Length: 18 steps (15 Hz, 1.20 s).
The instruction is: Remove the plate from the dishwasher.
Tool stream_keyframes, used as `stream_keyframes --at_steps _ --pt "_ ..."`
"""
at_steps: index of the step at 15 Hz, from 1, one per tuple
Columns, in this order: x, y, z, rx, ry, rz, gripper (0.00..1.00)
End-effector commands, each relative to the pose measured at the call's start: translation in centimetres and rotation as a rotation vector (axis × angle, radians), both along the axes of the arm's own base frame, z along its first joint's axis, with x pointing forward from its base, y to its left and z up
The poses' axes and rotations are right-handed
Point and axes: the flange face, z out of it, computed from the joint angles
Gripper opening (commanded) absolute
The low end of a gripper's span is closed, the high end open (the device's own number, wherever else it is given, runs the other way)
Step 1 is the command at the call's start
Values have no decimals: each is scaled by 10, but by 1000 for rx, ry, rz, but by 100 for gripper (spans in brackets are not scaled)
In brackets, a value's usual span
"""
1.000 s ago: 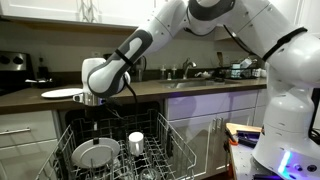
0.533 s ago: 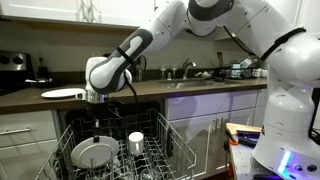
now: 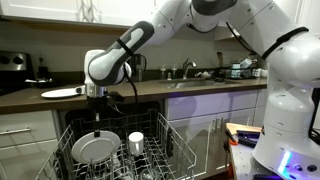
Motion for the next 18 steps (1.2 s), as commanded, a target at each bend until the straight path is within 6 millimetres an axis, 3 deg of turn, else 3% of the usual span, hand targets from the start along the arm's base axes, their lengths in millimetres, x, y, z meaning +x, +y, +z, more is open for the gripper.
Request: stream_keyframes --at_steps 1,5,18 --pt "-15 -2 44 -25 16 12 1" --pt "-24 -2 75 -63 27 20 1" --pt "-62 13 153 -169 2 31 1"
